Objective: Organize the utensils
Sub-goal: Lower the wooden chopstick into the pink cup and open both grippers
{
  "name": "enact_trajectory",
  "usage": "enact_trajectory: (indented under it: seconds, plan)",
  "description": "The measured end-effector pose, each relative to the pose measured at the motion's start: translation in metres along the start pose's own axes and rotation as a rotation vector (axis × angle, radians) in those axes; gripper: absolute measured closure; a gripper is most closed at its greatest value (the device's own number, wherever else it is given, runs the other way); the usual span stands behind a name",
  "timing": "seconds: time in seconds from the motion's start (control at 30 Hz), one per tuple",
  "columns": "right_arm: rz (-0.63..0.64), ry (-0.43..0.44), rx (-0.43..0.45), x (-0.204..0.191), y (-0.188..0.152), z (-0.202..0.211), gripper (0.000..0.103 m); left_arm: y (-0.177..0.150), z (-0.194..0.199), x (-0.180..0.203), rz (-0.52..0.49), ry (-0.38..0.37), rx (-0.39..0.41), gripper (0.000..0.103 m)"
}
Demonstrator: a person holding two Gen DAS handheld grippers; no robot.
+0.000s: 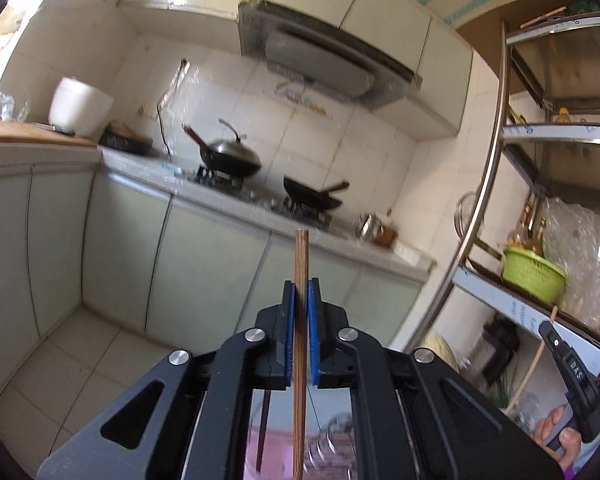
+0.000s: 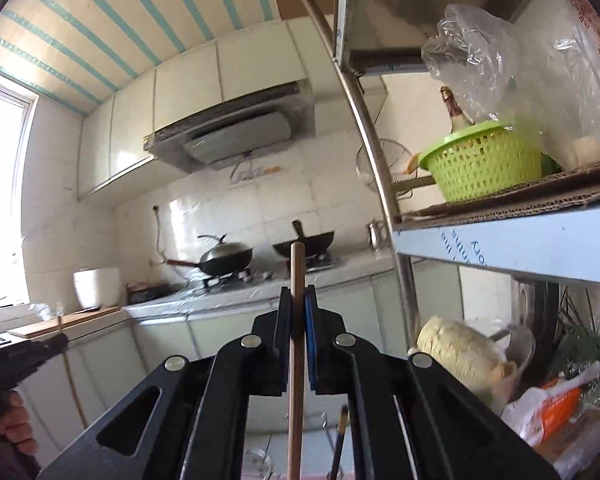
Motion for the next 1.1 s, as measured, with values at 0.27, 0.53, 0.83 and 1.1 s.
enact_trajectory:
  seconds: [0.27, 0.53, 0.83, 1.1]
  plan:
    - [0.050, -0.059, 0.047, 0.005, -0.023, -0.030, 0.097, -0.006, -0.018, 0.001, -0.052, 0.022, 0.105, 0.097]
    - [0.034, -0.067, -0.021, 0.013, -0.059, -0.045, 0.097, -0.039, -0.036, -0.006, -0.116, 0.054, 0.083, 0.097]
    - [-0.003, -0.080, -0.123, 0.026, -0.096, -0.037, 0.097, -0.069, -0.038, -0.022, -0.093, 0.053, 0.001, 0.097]
    - [-0.008, -0.087, -0.225, 0.031, -0.124, -0.033, 0.097, -0.097, -0.044, -0.030, -0.087, 0.044, -0.115, 0.097]
Point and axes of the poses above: each gripper's, at about its wrist camera, not at the fingertips, and z roughly against the way its jaws point, x to its right, y to its top, the point moved 4 cm from there along -z, roughly the way its jaws point, and after that the axes turned 2 degrees about -y, right-handed, at the moved point
